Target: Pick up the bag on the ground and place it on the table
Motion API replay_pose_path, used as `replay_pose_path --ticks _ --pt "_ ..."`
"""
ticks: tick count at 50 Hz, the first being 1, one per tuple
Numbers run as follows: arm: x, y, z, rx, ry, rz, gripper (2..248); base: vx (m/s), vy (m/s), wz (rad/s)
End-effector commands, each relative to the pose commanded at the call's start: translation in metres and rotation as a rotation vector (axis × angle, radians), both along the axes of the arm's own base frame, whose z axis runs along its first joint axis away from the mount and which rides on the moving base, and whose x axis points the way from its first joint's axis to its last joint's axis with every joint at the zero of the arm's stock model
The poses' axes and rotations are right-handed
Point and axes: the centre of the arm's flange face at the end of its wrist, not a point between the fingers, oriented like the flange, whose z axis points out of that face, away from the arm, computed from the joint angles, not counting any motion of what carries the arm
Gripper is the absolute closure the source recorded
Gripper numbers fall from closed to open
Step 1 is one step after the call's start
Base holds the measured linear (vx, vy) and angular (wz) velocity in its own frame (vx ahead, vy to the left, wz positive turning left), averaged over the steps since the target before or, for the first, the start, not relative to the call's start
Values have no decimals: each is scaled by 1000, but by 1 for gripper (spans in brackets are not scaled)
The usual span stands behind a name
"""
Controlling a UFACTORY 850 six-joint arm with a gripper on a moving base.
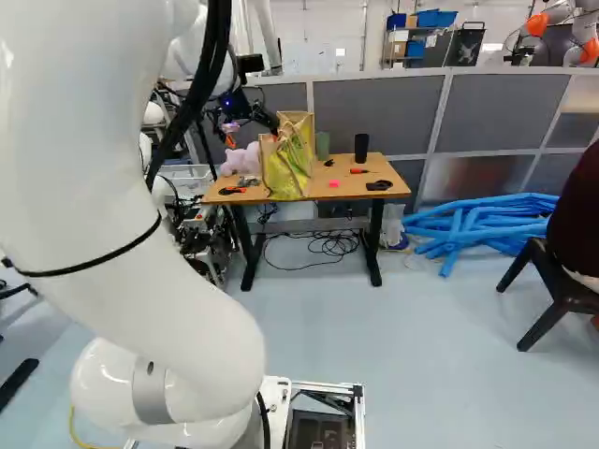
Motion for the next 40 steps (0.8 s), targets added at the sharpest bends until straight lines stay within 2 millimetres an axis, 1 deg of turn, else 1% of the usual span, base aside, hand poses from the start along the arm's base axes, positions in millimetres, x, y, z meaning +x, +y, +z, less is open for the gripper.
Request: replay_pose_path --ticks 20,40 --pt "-26 -18 -62 46 -110 19 3 0 0 0" --pt "-64 -36 -121 81 -227 19 3 0 0 0"
